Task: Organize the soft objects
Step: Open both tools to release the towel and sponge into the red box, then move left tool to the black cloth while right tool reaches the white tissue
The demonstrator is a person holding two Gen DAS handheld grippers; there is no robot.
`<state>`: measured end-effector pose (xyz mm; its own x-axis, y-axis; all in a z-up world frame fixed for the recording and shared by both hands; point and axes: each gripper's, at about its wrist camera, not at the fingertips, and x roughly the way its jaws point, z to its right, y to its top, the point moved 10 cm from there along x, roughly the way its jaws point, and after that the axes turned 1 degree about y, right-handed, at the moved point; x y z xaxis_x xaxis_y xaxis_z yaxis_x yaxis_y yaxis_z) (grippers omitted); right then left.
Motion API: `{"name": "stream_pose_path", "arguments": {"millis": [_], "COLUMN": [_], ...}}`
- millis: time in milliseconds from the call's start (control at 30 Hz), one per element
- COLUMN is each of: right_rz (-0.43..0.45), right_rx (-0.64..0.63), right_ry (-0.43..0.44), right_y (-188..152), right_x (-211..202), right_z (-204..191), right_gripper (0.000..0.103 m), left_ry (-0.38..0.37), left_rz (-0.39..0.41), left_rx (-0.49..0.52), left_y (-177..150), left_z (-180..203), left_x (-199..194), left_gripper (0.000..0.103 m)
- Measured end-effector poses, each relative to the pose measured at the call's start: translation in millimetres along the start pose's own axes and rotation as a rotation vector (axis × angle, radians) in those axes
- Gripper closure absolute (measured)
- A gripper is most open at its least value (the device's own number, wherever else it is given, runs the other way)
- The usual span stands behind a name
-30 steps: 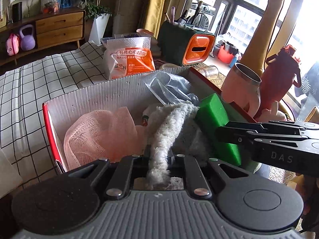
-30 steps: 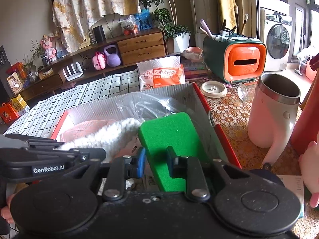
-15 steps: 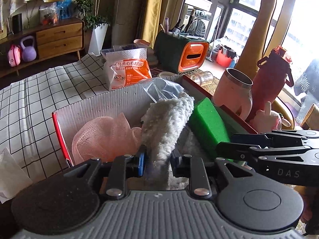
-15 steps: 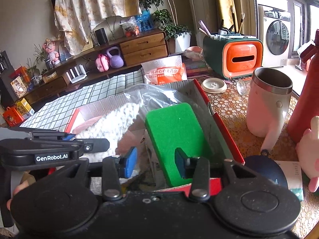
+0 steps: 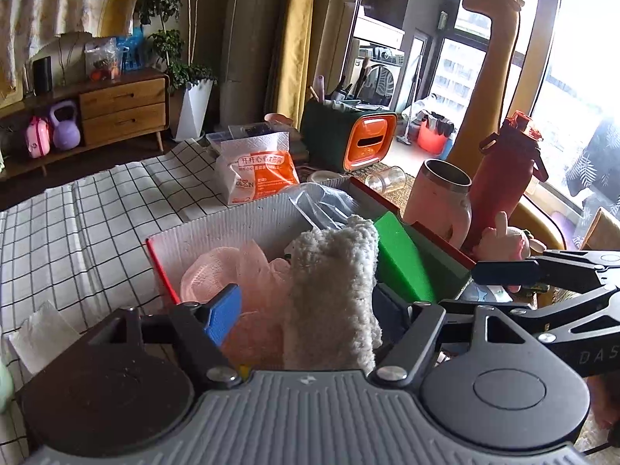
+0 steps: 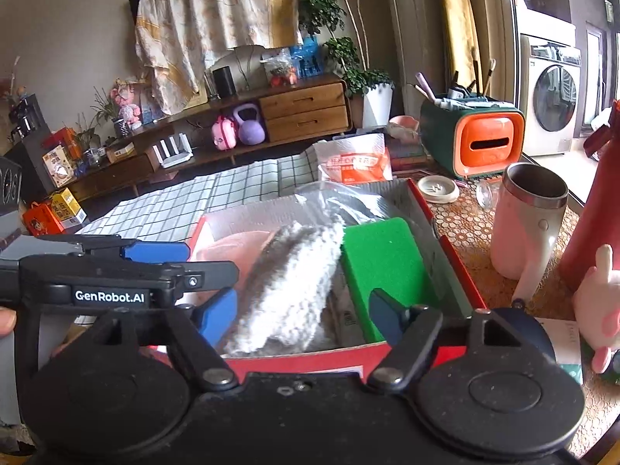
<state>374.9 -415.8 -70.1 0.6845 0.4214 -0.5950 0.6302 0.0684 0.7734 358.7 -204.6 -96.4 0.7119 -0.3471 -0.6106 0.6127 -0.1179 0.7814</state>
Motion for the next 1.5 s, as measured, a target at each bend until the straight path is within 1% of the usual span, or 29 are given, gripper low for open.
{"name": "stream_pose_path", "arguments": {"millis": [67, 167, 233, 300, 367, 467, 533, 633, 667, 767, 867, 1000, 1100, 1167, 1267, 1333, 1433, 1500], "right_rz": [0.008, 0.020, 0.025, 0.031, 0.043, 0.048, 0.039, 0.023, 0.018, 0.002, -0.008, -0.025, -0.042, -0.055, -0.089, -0.111, -0.147, -0.164], "right_rx": [-0.003, -0.011, -0.029, -0.048, -0.056, -0.060, -0.060, -0.070, -0.076, -0.091, -0.112, -0.129, -0.139, -0.145, -0.158, -0.165, -0.179, -0.195], "right_ry": [0.008, 0.028, 0.040, 0.044, 0.056, 0.088, 0.107, 0.136, 0.140, 0.152, 0.170, 0.184, 0.192, 0.196, 0.180, 0.175, 0.189, 0.196], "right_y": [1, 0, -1, -1, -1, -1, -2, -6, -7, -9, -10, -9, -7, -6, -4, -2, 3, 6], "right_x": [-5, -13, -18, -22, -27, -29, -28, -25, -23, -16, -9, 4, 15, 23, 40, 52, 72, 87], "right_z": [-7, -20, -31, -41, -51, -67, -78, -96, -101, -119, -137, -157, -170, -178, -187, -194, -205, -214], "right_gripper": [0.020, 0.013, 0.009, 0.004, 0.001, 0.001, 0.001, 0.001, 0.001, 0.001, 0.001, 0.001, 0.001, 0.001, 0.001, 0.001, 0.001, 0.001], "left_ry": [0.012, 0.035, 0.034, 0.040, 0.042, 0.039, 0.051, 0.051, 0.052, 0.057, 0.079, 0.141, 0.151, 0.176, 0.220, 0.234, 0.244, 0.267], "left_rz": [0.021, 0.039, 0.045, 0.050, 0.057, 0.065, 0.076, 0.074, 0.074, 0.079, 0.070, 0.070, 0.064, 0.060, 0.064, 0.067, 0.085, 0.078], "left_rx": [0.029, 0.047, 0.045, 0.035, 0.009, -0.024, -0.034, -0.056, -0.067, -0.093, -0.116, -0.135, -0.143, -0.151, -0.164, -0.174, -0.191, -0.183], "left_y": [-3, -10, -16, -22, -28, -37, -44, -56, -59, -68, -77, -88, -97, -103, -110, -112, -116, -118], "left_z": [-3, -11, -17, -24, -34, -47, -56, -68, -72, -85, -99, -118, -128, -136, -147, -151, -154, -156], "left_x": [-15, -36, -52, -66, -81, -99, -111, -124, -128, -137, -140, -141, -138, -136, -132, -129, -125, -119], "left_gripper": [0.022, 0.021, 0.021, 0.018, 0.018, 0.017, 0.017, 0.014, 0.012, 0.000, 0.000, 0.000, 0.000, 0.000, 0.000, 0.000, 0.000, 0.000]}}
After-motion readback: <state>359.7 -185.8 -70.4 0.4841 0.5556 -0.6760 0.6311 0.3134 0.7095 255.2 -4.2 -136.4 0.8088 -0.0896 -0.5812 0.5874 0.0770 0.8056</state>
